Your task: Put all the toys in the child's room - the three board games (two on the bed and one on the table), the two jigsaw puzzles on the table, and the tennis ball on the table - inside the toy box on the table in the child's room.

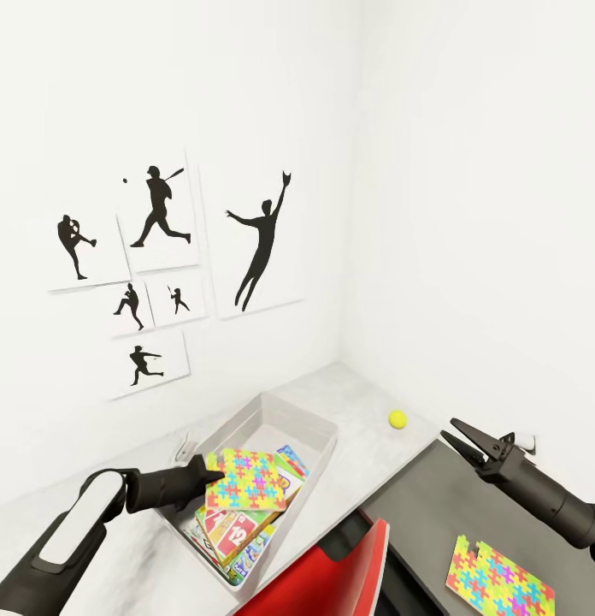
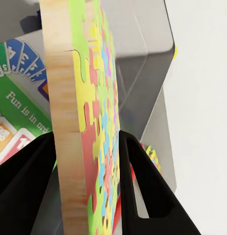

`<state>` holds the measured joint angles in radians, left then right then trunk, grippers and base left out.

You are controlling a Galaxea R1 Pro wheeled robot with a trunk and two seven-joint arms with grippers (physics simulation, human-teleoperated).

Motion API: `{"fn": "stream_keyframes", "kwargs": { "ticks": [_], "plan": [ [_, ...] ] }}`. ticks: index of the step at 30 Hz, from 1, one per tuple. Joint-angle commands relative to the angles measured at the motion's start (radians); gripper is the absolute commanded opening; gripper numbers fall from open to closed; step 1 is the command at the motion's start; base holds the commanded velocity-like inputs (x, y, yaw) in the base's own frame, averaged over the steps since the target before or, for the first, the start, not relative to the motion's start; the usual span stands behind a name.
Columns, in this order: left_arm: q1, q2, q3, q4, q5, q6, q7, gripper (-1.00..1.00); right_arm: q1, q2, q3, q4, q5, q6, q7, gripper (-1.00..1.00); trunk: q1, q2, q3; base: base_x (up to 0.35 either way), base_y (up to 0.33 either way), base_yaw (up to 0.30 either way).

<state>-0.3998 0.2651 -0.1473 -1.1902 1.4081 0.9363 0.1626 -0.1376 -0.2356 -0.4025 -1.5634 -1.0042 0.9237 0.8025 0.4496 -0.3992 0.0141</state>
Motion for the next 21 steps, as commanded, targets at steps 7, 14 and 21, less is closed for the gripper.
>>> {"fn": "stream_keyframes", "kwargs": {
  "ticks": [7,14,21],
  "plan": [
    [0.0,-0.001,-0.002,0.001,0.011,0.0,0.009,-1.0,0.0,0.001,0.0,0.0,0.001,0.004,0.003,1.0,0.0,-0.001,0.0,0.0,0.0,0.0],
    [0.0,-0.001,-0.002,0.001,0.011,-0.001,0.009,1.0,0.0,0.001,0.001,0.0,0.001,0.004,0.003,1.0,0.0,-0.001,0.0,0.0,0.0,0.0],
    [0.0,0.003,0.003,0.002,0.011,0.002,0.008,1.0,0.0,0.001,0.0,0.0,0.001,0.004,0.003,1.0,0.0,-0.001,0.0,0.0,0.0,0.0]
  ]
}}
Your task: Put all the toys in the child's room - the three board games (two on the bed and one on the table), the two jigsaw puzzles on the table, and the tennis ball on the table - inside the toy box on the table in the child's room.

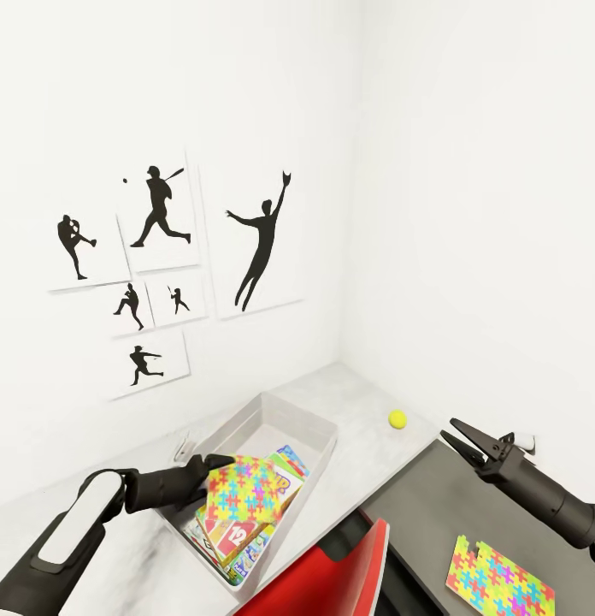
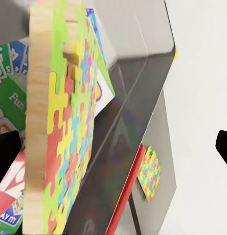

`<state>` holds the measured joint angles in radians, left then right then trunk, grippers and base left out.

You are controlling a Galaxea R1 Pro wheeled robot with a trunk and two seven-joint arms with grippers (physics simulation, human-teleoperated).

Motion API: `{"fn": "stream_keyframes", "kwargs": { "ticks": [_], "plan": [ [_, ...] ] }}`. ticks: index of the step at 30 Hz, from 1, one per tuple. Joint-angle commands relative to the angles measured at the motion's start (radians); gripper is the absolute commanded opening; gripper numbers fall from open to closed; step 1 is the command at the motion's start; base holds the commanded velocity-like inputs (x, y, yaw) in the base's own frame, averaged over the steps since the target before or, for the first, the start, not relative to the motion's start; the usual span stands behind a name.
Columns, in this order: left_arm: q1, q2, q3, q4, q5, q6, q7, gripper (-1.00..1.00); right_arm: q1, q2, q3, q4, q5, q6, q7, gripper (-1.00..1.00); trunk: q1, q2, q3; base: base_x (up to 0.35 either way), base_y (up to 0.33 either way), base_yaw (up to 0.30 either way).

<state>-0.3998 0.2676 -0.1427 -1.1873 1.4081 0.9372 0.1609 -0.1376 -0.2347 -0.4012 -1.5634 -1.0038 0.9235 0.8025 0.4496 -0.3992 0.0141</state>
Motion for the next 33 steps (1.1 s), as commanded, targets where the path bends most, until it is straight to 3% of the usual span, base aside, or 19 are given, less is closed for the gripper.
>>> {"fn": "stream_keyframes", "kwargs": {
  "ticks": [1,9,15,17,19,22,24,27,30,33],
  "plan": [
    [0.0,0.002,0.0,0.0,0.011,0.001,0.009,1.0,0.0,0.0,-0.001,0.0,0.001,0.005,0.003,1.0,0.0,-0.001,0.0,0.0,0.0,0.0],
    [-0.001,0.011,0.004,-0.014,0.013,0.016,0.006,1.0,0.0,0.0,-0.001,0.0,0.001,0.005,0.003,1.0,0.0,-0.001,0.0,0.0,0.0,0.0],
    [0.0,0.068,0.015,-0.06,0.023,0.061,0.002,1.0,0.0,0.0,-0.002,0.0,0.001,0.005,0.003,1.0,0.0,-0.001,0.0,0.0,0.0,0.0],
    [0.0,0.083,0.047,-0.081,0.027,0.077,0.0,1.0,0.0,0.0,-0.002,0.0,0.001,0.005,0.003,1.0,0.0,-0.001,0.0,0.0,0.0,0.0],
    [0.003,0.094,0.11,-0.114,0.032,0.097,-0.001,1.0,0.0,0.0,-0.001,0.0,0.001,0.005,0.003,1.0,0.0,-0.001,0.0,0.0,0.0,0.0],
    [0.009,0.105,0.175,-0.141,0.035,0.109,-0.003,1.0,0.0,0.0,-0.001,0.0,0.001,0.005,0.003,1.0,0.0,-0.001,0.0,0.0,0.0,0.0],
    [0.011,0.119,0.194,-0.151,0.038,0.11,-0.005,1.0,0.0,0.0,-0.001,0.001,0.001,0.005,0.003,1.0,0.0,-0.001,0.0,0.0,0.0,0.0],
    [0.014,0.142,0.207,-0.162,0.071,0.11,-0.027,1.0,0.0,0.0,-0.001,0.0,0.001,0.005,0.003,1.0,0.0,-0.001,0.0,0.0,0.0,0.0],
    [0.018,0.157,0.21,-0.171,0.138,0.11,-0.102,1.0,0.0,0.0,-0.002,0.001,0.0,0.005,0.003,1.0,0.0,-0.001,0.0,0.0,0.0,0.0],
    [0.024,0.178,0.206,-0.177,0.166,0.11,-0.187,1.0,0.0,-0.001,-0.002,0.001,-0.001,0.005,0.003,1.0,0.0,-0.001,0.0,0.0,0.0,0.0]
  ]
}}
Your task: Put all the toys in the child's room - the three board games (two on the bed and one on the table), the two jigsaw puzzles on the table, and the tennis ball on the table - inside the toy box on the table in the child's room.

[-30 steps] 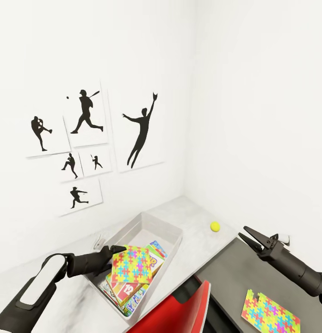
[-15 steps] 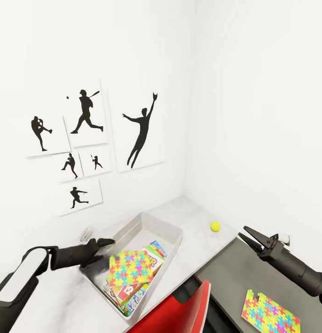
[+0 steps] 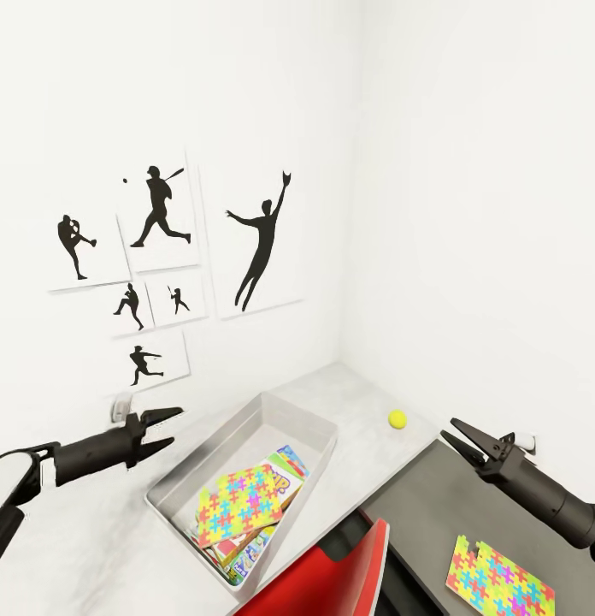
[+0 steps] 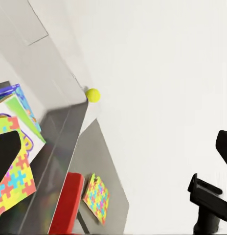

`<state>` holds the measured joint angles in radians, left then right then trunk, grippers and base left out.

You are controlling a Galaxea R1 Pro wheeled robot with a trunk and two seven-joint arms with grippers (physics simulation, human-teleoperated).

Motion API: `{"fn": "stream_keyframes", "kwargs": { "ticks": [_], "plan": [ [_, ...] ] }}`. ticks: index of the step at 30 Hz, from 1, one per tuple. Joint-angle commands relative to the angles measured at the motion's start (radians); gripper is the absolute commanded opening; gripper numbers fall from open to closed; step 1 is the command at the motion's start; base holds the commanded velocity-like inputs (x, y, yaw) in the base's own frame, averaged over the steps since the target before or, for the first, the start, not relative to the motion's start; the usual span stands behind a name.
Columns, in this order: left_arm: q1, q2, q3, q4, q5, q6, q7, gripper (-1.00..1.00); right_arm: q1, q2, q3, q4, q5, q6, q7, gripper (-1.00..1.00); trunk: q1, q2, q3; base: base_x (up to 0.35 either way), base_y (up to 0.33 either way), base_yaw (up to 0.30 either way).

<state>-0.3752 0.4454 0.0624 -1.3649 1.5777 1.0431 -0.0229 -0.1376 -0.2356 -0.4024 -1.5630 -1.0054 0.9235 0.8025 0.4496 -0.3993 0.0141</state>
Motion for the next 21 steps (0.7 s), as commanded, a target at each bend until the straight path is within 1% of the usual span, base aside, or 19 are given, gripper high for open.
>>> {"fn": "stream_keyframes", "kwargs": {
  "ticks": [1,3,7,17,21],
  "plan": [
    [0.001,0.004,0.0,-0.001,-0.001,0.004,-0.023,1.0,0.0,0.0,-0.001,0.0,0.0,0.005,0.003,1.0,0.0,-0.001,0.0,0.0,0.0,0.0],
    [0.004,0.013,-0.002,-0.004,0.006,0.004,-0.09,1.0,0.0,0.0,-0.002,0.0,-0.001,0.005,0.003,1.0,0.0,-0.001,0.0,-0.018,0.0,0.0],
    [0.005,0.017,-0.002,-0.01,0.008,0.004,-0.128,1.0,0.0,-0.001,-0.002,0.0,-0.001,0.005,0.004,1.0,0.0,-0.001,0.001,-0.156,0.0,-0.021],
    [0.006,0.018,-0.007,-0.019,0.008,0.004,-0.139,1.0,0.0,-0.001,-0.003,0.0,0.0,0.006,0.006,1.0,0.0,-0.001,0.015,-0.304,0.0,-0.119],
    [0.006,0.017,-0.008,-0.026,0.008,0.004,-0.14,1.0,0.0,-0.001,-0.003,0.0,0.001,0.005,0.006,1.0,0.0,-0.001,0.016,-0.151,0.0,-0.047]
  ]
}}
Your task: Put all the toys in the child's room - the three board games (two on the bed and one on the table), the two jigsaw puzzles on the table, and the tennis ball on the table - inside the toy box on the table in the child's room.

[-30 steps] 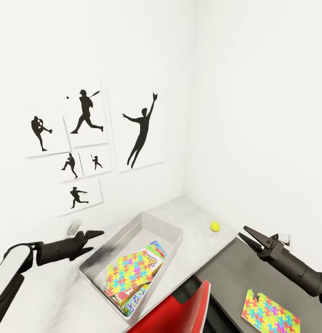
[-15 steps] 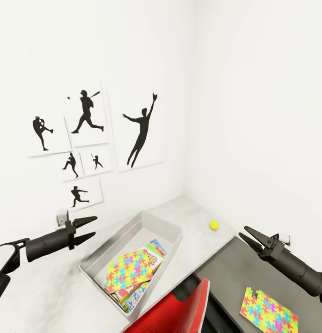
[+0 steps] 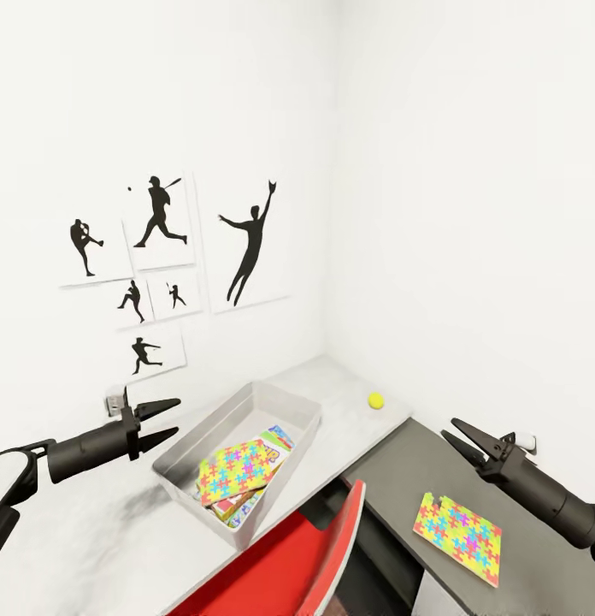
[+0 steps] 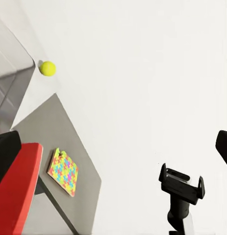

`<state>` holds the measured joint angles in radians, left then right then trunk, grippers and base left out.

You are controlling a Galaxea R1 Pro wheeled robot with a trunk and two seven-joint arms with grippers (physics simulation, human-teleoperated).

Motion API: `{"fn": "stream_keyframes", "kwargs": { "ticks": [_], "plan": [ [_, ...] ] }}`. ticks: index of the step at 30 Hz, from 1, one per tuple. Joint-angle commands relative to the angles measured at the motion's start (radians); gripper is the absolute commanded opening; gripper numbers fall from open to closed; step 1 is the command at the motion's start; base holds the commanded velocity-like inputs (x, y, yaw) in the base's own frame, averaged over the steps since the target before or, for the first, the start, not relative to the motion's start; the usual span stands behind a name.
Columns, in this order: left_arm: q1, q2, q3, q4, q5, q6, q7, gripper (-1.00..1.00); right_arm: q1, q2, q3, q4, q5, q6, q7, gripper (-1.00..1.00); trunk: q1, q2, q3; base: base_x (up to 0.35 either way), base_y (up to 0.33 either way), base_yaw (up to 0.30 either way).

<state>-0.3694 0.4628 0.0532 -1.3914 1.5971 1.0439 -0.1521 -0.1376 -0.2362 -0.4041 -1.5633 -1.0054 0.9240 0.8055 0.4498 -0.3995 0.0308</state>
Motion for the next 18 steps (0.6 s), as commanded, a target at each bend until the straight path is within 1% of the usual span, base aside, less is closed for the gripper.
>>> {"fn": "stream_keyframes", "kwargs": {
  "ticks": [1,4,9,13,18],
  "plan": [
    [0.0,-0.001,0.001,-0.001,-0.011,0.003,-0.01,1.0,0.0,0.0,-0.001,0.0,0.001,0.005,0.003,1.0,0.0,-0.001,0.0,-0.033,0.0,-0.01],
    [0.0,-0.001,-0.002,-0.001,-0.011,0.003,-0.01,1.0,0.0,0.0,-0.001,0.001,0.0,0.005,0.003,1.0,0.0,-0.001,0.0,-0.014,0.0,-0.004],
    [0.0,-0.001,-0.027,-0.003,-0.013,0.003,-0.01,1.0,0.0,0.0,-0.001,0.002,0.0,0.005,0.002,1.0,0.0,-0.001,0.0,-0.003,-0.006,-0.012],
    [0.0,-0.001,-0.031,-0.003,-0.014,0.003,-0.01,1.0,0.0,0.0,-0.001,0.002,-0.001,0.005,0.003,1.0,0.0,-0.001,0.004,0.0,-0.058,-0.145],
    [0.0,-0.001,-0.032,-0.003,-0.014,0.003,-0.01,1.0,0.0,0.0,-0.001,0.002,-0.001,0.005,0.003,1.0,0.0,-0.001,0.01,0.0,-0.074,-0.196]
  ]
}}
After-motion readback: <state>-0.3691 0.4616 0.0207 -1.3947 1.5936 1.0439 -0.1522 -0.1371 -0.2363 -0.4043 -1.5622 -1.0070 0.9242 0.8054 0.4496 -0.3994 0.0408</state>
